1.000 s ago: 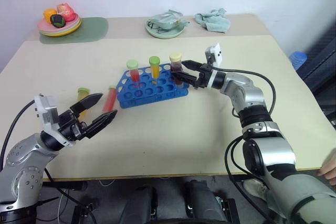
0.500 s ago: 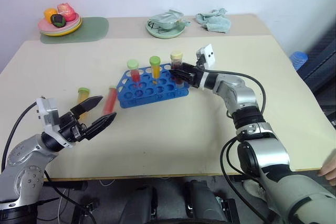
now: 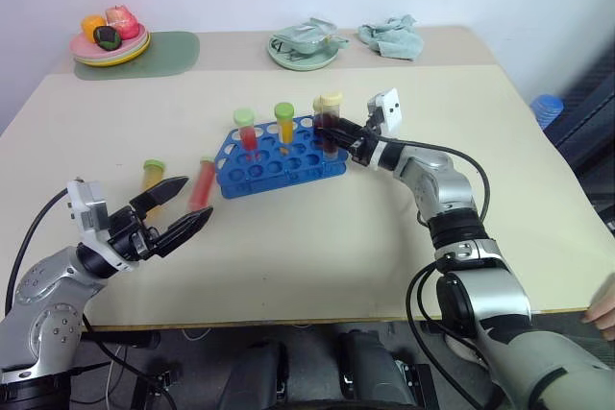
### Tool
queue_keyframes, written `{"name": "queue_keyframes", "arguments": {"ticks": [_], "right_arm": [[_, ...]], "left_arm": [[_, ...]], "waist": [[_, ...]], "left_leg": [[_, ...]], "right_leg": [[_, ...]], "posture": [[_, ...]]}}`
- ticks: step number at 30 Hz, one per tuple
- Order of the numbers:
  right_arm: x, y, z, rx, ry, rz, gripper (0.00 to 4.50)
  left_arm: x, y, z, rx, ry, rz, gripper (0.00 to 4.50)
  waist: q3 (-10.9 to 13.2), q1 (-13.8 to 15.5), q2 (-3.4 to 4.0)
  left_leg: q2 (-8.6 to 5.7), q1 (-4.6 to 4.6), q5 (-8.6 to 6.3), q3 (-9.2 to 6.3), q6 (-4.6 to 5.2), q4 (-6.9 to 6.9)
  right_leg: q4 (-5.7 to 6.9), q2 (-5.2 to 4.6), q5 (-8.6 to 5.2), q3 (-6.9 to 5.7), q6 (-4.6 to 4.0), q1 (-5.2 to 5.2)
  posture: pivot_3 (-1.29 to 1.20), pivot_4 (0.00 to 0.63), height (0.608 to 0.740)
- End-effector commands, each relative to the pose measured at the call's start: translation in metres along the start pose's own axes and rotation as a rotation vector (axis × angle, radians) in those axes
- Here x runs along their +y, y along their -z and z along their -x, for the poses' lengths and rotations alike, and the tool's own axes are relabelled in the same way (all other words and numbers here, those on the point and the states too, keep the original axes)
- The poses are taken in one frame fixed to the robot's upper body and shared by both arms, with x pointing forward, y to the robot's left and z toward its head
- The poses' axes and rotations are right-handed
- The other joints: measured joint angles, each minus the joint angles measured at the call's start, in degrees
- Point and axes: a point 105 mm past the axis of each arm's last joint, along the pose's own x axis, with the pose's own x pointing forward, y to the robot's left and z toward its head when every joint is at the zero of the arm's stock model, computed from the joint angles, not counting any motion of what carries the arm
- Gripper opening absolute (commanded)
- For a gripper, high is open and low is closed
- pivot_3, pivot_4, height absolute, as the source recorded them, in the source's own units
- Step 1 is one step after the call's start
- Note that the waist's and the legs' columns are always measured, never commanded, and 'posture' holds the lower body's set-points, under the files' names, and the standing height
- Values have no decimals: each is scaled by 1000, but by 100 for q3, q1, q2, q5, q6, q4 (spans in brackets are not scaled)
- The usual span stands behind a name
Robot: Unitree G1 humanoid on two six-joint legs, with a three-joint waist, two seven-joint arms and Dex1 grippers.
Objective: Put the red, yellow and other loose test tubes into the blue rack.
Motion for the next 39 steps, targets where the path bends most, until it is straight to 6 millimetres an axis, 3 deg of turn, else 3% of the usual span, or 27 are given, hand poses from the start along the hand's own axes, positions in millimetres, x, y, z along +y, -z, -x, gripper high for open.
{"name": "queue_keyframes", "arguments": {"ticks": [1, 13, 23, 34, 39], "right_arm": [[1, -16, 2, -52, 8, 42, 963], [1, -21, 8, -152, 66, 16, 963], [3, 4, 11, -237, 173, 33, 963], [22, 27, -6, -248, 165, 33, 963], [20, 39, 2, -223, 176, 45, 963]], "left_arm": [[0, -6, -3, -16, 16, -31, 4500], [-1, -7, -6, -20, 23, -30, 4500], [0, -10, -6, -21, 20, -34, 4500], [2, -14, -5, -12, 13, -36, 4500], [2, -16, -5, -8, 9, -41, 4500]], "waist": [[0, 0, 0], [1, -1, 0], [0, -13, 0], [0, -17, 0], [-1, -12, -2]], "left_leg": [[0, 0, 0, 0, 0, 0], [0, 0, 0, 0, 0, -2], [0, 1, 0, 0, 0, -2], [0, 4, 1, 0, -2, -2], [0, 6, 2, 0, -2, -2]], "right_leg": [[0, 0, 0, 0, 0, 0], [-2, 0, 0, 0, 0, -1], [0, 0, 0, 0, 0, -1], [2, 1, 0, 0, 0, 0], [2, 1, 0, 0, 0, 3]], "posture": [[0, 150, 740], [0, 150, 740], [0, 150, 740], [0, 150, 740], [0, 150, 740]]}}
